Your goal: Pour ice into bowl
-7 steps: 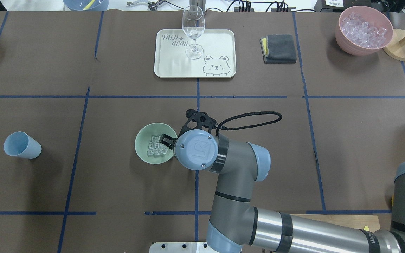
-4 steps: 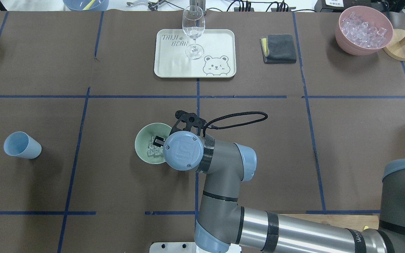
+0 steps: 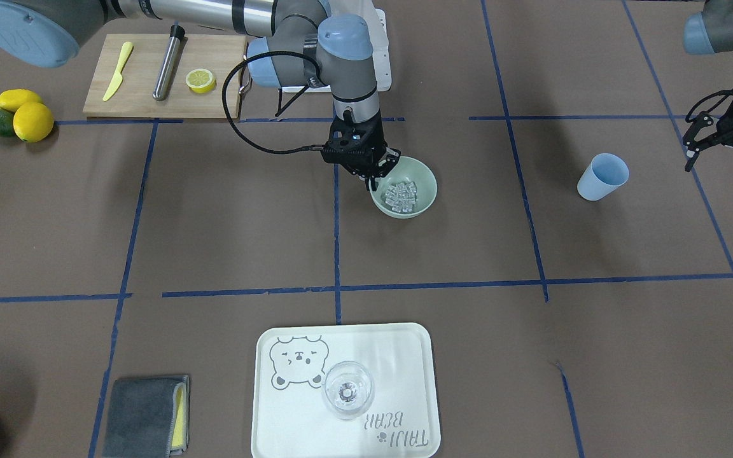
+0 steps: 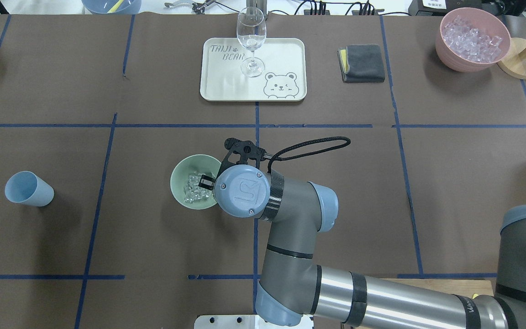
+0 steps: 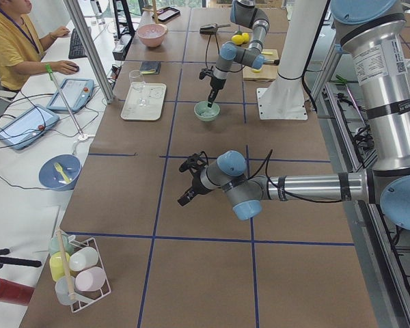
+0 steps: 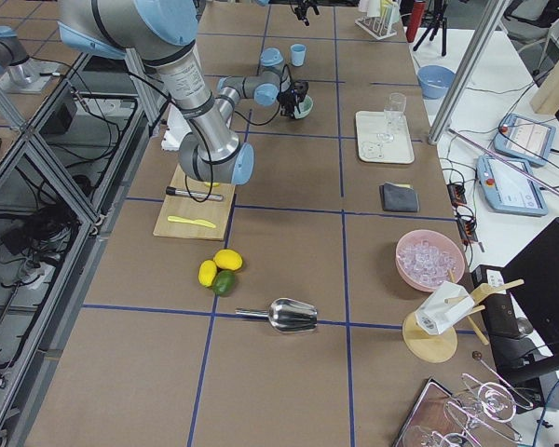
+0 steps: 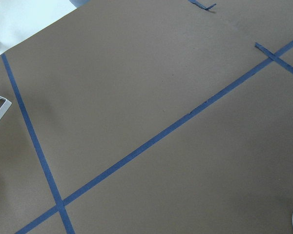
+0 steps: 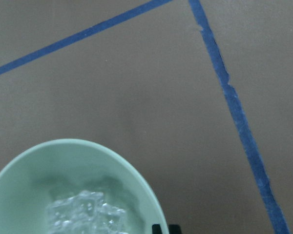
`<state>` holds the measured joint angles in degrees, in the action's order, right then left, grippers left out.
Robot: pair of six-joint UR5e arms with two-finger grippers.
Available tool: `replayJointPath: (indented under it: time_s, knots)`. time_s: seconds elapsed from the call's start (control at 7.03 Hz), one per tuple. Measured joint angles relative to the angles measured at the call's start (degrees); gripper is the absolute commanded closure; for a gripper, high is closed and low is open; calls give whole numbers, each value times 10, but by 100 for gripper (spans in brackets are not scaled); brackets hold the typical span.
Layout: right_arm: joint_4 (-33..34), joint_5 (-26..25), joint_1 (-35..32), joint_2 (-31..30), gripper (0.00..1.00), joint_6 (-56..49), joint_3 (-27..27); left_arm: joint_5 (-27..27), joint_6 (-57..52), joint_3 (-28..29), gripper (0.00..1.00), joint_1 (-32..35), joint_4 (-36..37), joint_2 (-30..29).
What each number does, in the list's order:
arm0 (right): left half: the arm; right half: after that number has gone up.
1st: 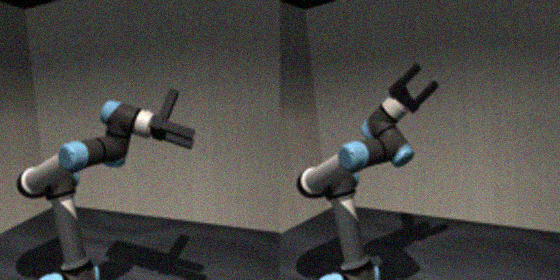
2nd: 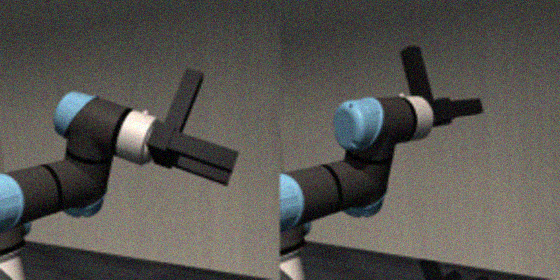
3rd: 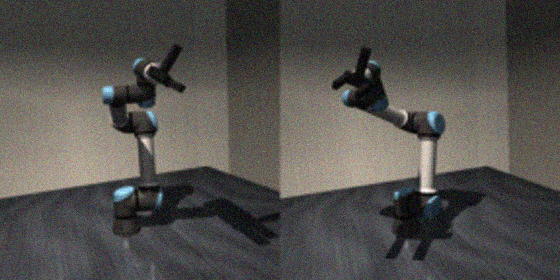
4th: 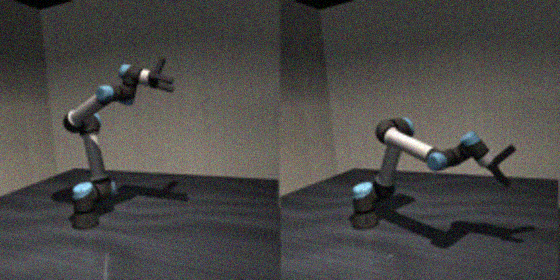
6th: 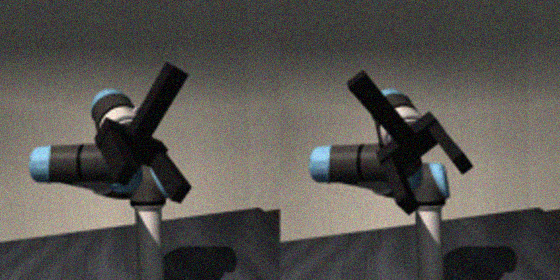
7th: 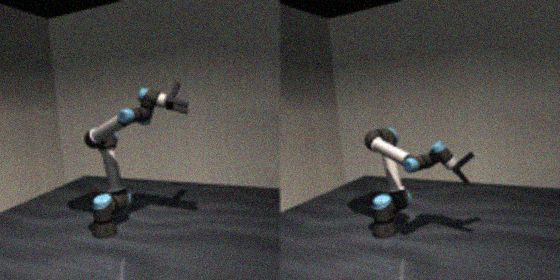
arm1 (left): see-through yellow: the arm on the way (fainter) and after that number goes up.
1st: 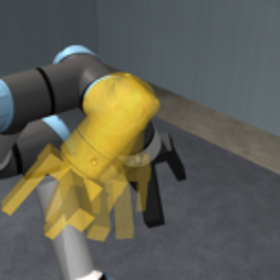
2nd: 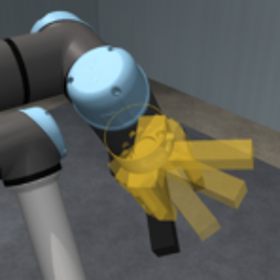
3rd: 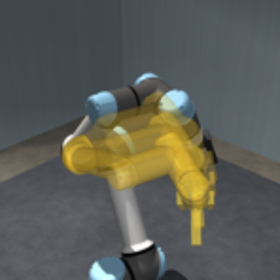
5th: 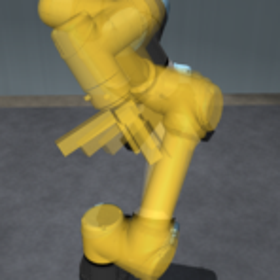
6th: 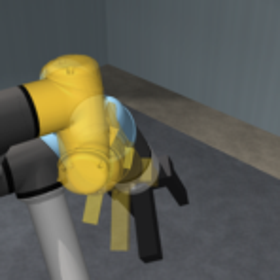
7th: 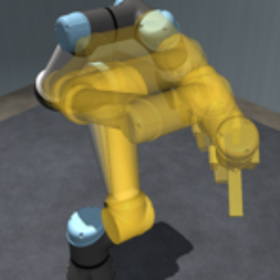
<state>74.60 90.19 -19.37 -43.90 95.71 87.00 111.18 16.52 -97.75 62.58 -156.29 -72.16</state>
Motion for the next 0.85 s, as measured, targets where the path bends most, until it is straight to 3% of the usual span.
replayJointPath:
  time_s: [0.28,0.57,0.85]
  knots:
    - [0,64,-51,-89,100,-3,110,0,0,0,0,0,-1,0]
    - [-1,118,-107,-218,100,-54,212,-1,1,-1,0,1,-1,0]
    - [-12,153,-159,-345,100,-144,265,-1,1,-3,0,1,-1,-1]
